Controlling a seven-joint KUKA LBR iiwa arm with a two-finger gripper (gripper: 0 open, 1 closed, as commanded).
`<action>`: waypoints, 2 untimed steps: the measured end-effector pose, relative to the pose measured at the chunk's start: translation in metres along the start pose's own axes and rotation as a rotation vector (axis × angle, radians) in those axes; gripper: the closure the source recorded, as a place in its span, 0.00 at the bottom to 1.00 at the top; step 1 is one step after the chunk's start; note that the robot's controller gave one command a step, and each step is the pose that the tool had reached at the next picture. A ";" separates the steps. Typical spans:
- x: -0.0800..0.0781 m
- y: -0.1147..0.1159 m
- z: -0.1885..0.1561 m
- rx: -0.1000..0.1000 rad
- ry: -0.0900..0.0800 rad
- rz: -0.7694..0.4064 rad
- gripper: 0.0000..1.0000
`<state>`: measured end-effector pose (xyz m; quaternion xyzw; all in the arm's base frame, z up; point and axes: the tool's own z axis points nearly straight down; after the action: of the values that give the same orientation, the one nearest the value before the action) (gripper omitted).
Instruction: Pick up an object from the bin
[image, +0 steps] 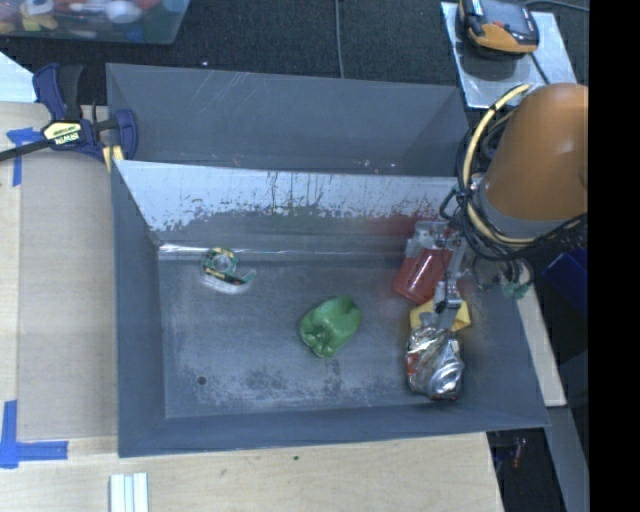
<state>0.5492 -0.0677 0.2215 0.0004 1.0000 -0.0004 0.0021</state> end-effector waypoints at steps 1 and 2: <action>0.006 -0.031 0.059 0.001 -0.002 -0.170 0.00; 0.028 -0.090 0.071 0.003 -0.006 -0.178 0.00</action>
Offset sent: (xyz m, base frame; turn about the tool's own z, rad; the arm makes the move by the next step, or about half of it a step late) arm -0.0277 -0.0867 -0.0706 -0.1831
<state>0.5212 -0.1576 0.1508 -0.0883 0.9961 -0.0019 0.0052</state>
